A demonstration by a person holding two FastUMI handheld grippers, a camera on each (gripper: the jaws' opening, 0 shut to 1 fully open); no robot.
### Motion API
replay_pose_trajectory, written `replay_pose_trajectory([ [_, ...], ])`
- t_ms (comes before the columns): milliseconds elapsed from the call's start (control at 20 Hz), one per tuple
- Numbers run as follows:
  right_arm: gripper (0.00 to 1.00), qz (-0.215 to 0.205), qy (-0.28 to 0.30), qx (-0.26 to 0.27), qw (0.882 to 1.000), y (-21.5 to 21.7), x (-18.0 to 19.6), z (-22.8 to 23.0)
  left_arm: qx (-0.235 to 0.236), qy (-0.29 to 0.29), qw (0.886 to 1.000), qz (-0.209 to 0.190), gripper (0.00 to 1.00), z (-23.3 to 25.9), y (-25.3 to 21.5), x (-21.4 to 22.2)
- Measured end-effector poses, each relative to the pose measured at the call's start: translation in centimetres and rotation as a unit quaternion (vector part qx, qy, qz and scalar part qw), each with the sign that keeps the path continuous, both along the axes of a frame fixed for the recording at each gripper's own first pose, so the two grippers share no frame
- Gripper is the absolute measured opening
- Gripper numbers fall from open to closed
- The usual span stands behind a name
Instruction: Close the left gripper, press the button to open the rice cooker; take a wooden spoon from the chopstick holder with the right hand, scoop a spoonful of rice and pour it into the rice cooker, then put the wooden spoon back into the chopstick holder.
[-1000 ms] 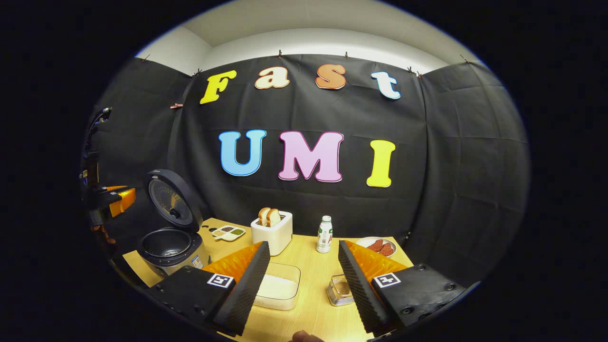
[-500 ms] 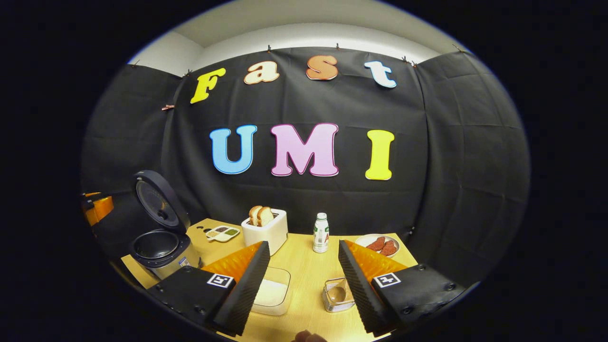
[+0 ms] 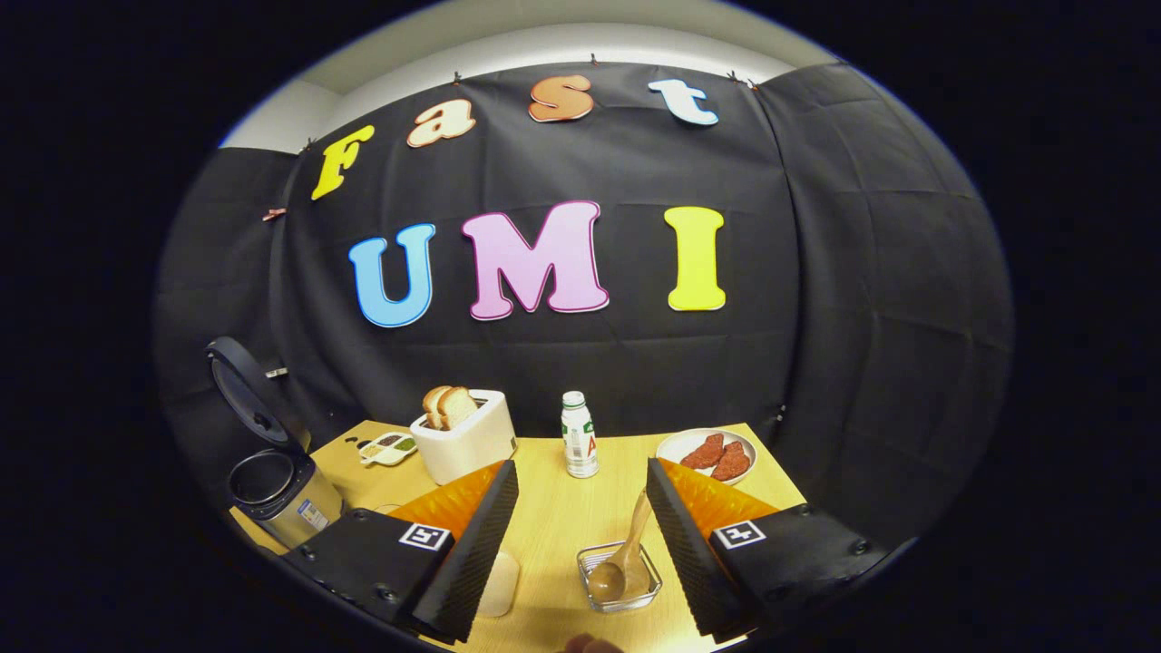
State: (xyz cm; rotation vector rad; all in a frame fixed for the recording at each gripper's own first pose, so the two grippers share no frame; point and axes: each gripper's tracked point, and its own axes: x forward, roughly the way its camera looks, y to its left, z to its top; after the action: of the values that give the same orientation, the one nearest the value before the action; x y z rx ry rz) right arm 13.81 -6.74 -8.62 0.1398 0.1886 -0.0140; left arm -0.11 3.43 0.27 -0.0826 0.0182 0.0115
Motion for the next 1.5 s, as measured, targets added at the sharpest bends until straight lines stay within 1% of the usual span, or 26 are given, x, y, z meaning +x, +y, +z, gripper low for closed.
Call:
replay_pose_trajectory([
  [150,0.9,-0.003,0.022,0.008,1.0,-1.5,2.1,-1.9,0.001,0.015,1.0,0.018,0.92,-0.8,0.3,-0.2],
  [200,0.9,-0.005,0.03,0.018,0.999,-2.0,2.7,-2.6,0.001,0.017,1.0,0.023,0.94,-0.9,0.2,-0.2],
  [400,0.89,-0.017,0.072,0.044,0.996,-3.7,5.1,-7.0,0.007,0.027,0.999,0.038,0.94,-1.4,0.0,-0.5],
  [500,0.92,-0.02,0.089,0.055,0.994,-4.1,6.4,-8.7,0.007,0.032,0.999,0.041,0.94,-1.5,-0.2,-0.6],
  [600,0.91,-0.022,0.106,0.056,0.993,-4.6,7.6,-10.4,-0.011,0.038,0.998,0.044,0.93,-1.7,-0.3,-0.7],
  [650,0.92,-0.022,0.117,0.064,0.991,-4.6,7.9,-11.4,-0.021,0.039,0.998,0.049,0.94,-1.7,-0.1,-0.7],
  [750,0.92,-0.023,0.143,0.083,0.986,-4.4,8.4,-13.4,-0.027,0.046,0.997,0.059,0.94,-2.2,0.3,-0.8],
  [800,0.92,-0.021,0.154,0.089,0.984,-4.3,8.7,-14.3,-0.033,0.05,0.996,0.059,0.92,-2.5,0.2,-0.9],
  [850,0.92,-0.02,0.163,0.086,0.983,-4.2,9.0,-15.2,-0.037,0.054,0.996,0.061,0.94,-2.6,0.2,-0.9],
  [1000,0.91,-0.023,0.17,0.091,0.981,-4.4,10.1,-16.0,-0.043,0.061,0.995,0.071,0.95,-3.1,1.2,-0.8],
  [1050,0.85,-0.017,0.174,0.099,0.98,-3.9,10.4,-16.3,-0.044,0.062,0.994,0.073,0.95,-3.0,1.3,-0.8],
  [1100,0.82,-0.012,0.178,0.102,0.979,-3.5,10.7,-16.7,-0.044,0.061,0.994,0.075,0.95,-3.1,1.4,-0.8],
  [1150,0.75,-0.007,0.183,0.102,0.978,-3.3,10.7,-17.0,-0.042,0.063,0.994,0.077,0.95,-3.1,1.5,-0.7],
  [1250,0.54,-0.003,0.193,0.094,0.977,-3.0,10.7,-17.6,-0.044,0.07,0.994,0.078,0.95,-3.7,1.6,-0.5],
  [1300,0.4,-0.009,0.198,0.088,0.976,-3.4,10.5,-17.5,-0.049,0.073,0.993,0.077,0.95,-3.9,1.6,-0.5],
  [1350,0.23,-0.016,0.199,0.086,0.976,-3.7,10.4,-17.4,-0.053,0.074,0.993,0.078,0.95,-4.0,1.7,-0.4],
  [1400,0.29,-0.018,0.202,0.091,0.975,-3.6,10.4,-17.4,-0.056,0.077,0.992,0.079,0.95,-4.3,1.8,-0.3],
  [1500,0.28,-0.018,0.21,0.089,0.973,-3.6,9.7,-17.5,-0.054,0.087,0.991,0.084,0.95,-5.0,2.0,-0.2],
])
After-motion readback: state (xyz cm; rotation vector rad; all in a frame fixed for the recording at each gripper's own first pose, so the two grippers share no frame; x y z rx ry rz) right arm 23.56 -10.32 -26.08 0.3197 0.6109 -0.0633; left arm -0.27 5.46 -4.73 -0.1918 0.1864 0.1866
